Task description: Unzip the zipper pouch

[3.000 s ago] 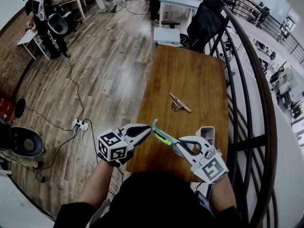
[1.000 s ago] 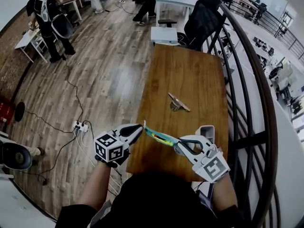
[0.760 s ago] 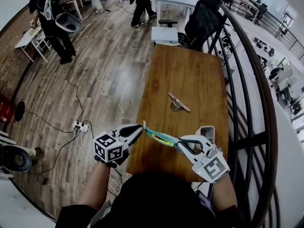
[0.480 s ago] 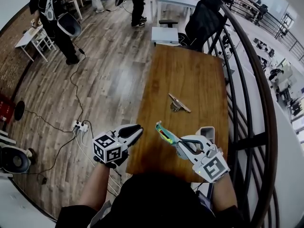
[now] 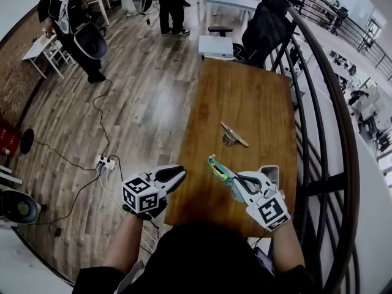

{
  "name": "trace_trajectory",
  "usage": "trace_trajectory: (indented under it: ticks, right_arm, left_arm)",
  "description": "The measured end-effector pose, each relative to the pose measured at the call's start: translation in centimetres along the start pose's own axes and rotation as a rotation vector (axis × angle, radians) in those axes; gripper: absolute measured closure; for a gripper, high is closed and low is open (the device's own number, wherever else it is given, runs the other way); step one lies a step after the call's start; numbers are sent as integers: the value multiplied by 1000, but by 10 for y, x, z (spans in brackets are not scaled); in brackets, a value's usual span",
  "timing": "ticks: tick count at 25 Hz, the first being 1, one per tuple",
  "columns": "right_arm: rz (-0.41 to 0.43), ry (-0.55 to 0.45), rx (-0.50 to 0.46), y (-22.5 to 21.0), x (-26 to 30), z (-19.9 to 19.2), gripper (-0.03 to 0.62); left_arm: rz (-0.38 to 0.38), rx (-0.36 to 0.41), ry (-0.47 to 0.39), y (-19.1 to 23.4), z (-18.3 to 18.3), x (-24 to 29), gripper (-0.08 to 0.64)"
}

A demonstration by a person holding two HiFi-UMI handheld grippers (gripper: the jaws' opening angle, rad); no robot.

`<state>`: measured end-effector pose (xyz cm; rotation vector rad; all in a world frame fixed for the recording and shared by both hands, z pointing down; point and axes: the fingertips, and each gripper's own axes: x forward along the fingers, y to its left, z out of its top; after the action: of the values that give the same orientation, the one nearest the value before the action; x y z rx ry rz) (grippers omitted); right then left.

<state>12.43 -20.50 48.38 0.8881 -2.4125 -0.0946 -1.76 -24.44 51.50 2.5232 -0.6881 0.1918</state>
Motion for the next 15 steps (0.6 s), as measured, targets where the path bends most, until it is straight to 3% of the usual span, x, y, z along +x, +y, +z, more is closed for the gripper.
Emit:
trace_trajectory:
  ticks: [5, 15]
  right_arm:
    - [-121, 73, 71, -28, 9, -27, 591]
    - [-197, 188, 88, -57, 20, -68, 588]
  left_arm:
    - [10, -14, -2, 2, -1, -6, 499]
    - [19, -17, 10, -1, -8, -11, 499]
